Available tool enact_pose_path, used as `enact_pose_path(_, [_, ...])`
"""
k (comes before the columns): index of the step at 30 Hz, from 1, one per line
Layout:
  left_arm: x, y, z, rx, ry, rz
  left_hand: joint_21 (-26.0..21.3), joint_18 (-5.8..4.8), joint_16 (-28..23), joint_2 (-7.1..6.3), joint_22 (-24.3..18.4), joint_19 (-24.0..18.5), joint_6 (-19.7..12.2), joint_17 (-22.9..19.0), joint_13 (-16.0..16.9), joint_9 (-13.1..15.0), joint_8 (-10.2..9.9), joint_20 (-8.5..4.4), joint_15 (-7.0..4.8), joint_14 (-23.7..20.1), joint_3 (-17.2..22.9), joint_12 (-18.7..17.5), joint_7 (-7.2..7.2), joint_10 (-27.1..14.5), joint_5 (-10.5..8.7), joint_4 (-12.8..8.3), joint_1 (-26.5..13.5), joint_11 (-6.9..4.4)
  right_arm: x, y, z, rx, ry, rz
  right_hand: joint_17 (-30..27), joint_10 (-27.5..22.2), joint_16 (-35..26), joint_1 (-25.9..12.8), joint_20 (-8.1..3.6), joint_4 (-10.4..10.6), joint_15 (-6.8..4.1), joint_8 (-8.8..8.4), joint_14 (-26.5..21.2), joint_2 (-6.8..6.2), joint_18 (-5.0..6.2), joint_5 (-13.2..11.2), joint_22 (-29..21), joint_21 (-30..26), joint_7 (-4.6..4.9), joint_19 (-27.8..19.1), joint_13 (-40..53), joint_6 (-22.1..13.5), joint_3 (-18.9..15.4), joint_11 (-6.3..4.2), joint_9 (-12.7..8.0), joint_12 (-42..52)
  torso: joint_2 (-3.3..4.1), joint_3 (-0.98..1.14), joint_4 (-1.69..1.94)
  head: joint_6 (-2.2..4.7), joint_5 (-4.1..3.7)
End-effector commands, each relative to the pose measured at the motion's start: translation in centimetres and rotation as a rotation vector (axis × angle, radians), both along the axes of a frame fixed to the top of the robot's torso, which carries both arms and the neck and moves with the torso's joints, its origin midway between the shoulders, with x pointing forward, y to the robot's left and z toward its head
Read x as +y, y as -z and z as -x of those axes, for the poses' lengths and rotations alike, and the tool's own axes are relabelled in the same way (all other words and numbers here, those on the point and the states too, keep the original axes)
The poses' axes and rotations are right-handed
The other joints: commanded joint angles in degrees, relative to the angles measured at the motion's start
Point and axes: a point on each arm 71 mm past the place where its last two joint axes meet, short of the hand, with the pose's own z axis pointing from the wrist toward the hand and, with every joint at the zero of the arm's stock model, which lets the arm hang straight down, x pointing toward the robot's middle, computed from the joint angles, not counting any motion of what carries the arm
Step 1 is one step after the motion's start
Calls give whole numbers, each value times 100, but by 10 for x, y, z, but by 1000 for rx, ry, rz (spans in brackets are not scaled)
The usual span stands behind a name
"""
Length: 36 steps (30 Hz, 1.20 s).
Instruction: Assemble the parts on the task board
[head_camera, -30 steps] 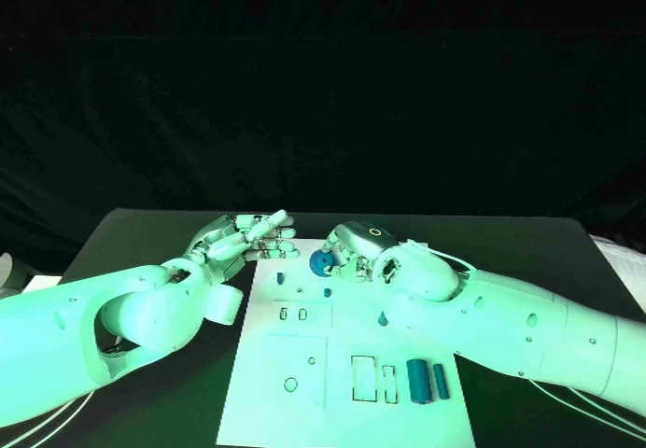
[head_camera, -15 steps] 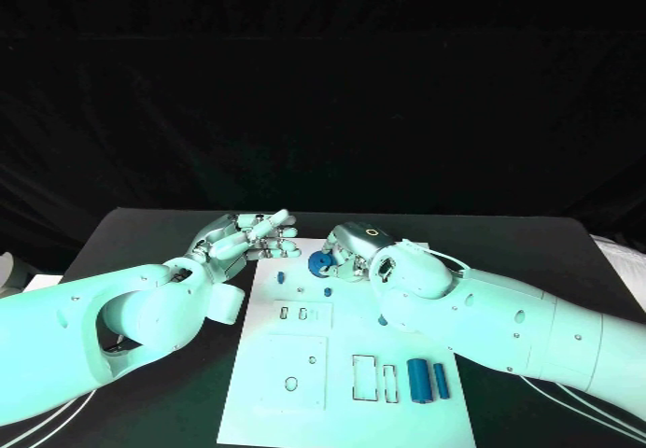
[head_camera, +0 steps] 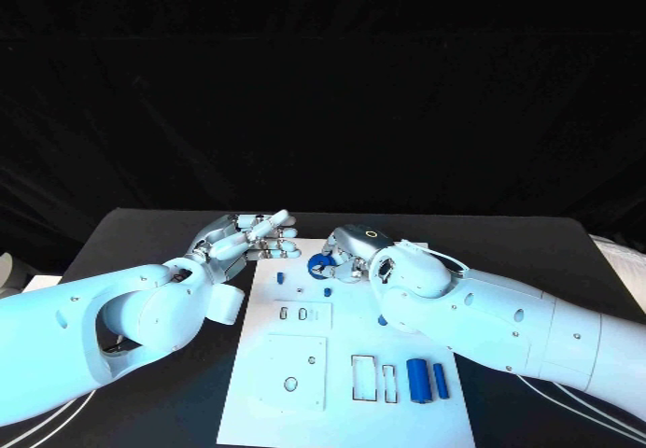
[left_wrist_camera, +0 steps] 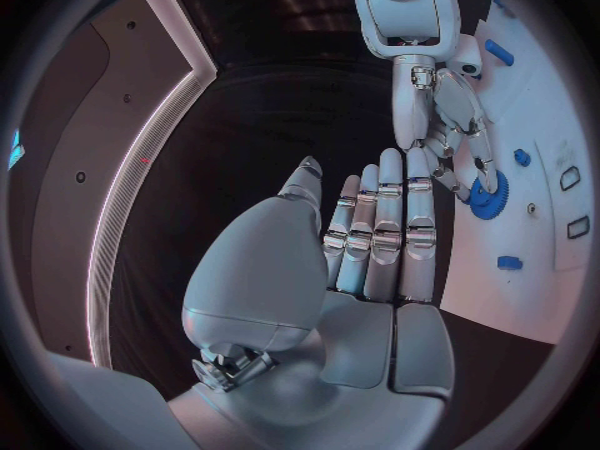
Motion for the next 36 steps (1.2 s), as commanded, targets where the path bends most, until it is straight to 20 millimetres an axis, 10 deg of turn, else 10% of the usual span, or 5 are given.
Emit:
enact_pose_path(1, [-2, -1, 1, -3, 20, 10, -31, 70, -19, 5, -9, 1, -44, 9, 9, 8, -34, 30, 3, -20, -3, -31, 7, -41, 8, -32, 69, -3, -2, 4, -1, 47, 2, 9, 1361, 71, 33, -52, 18, -3, 14, 11, 576, 40, -103, 140, 342, 19, -1, 119, 723, 49, -50, -1, -1, 27, 1, 2, -2, -6, -1])
enact_pose_path(16, [2, -1, 1, -2, 10, 6, -32, 69, -23, 5, -10, 2, -53, 13, 8, 6, -38, 30, 4, -20, -2, -33, 10, -46, 8, -39, 76, -1, -29, -5, 3, -22, 17, -126, 1395, 103, 49, 60, -3, -99, -4, -22, 584, 8, -107, 128, 363, 30, -14, 129, 768, 85, -144, -16, -12, 84, -10, 4, -35, 2, -6])
enact_pose_path(28, [4, 0, -1, -1, 5, 4, -34, 69, -27, 11, -10, 2, -60, 18, 7, 5, -40, 30, 4, -21, 2, -34, 12, -51, 9, -48, 87, 0, -116, -26, 9, 57, -32, -386, 1319, -5, 9, 824, 4, -602, 1, -16, 565, -23, -92, 175, 288, -14, 2, 87, 645, 79, -32, -11, -23, -113, -124, 10, -213, -10, 33])
enact_pose_path(36, [0, 1, -4, 0, 15, 7, -36, 69, -31, 20, -11, 2, -63, 23, 7, 4, -40, 30, 5, -21, 8, -34, 13, -54, 10, -57, 99, 1, -194, -19, 4, 135, 40, -413, 1331, -11, 14, 1308, -6, -1062, -11, -11, 567, -181, -95, 61, 304, -10, -6, 88, 630, 181, 21, -26, -20, -143, -178, 59, -324, -15, 55])
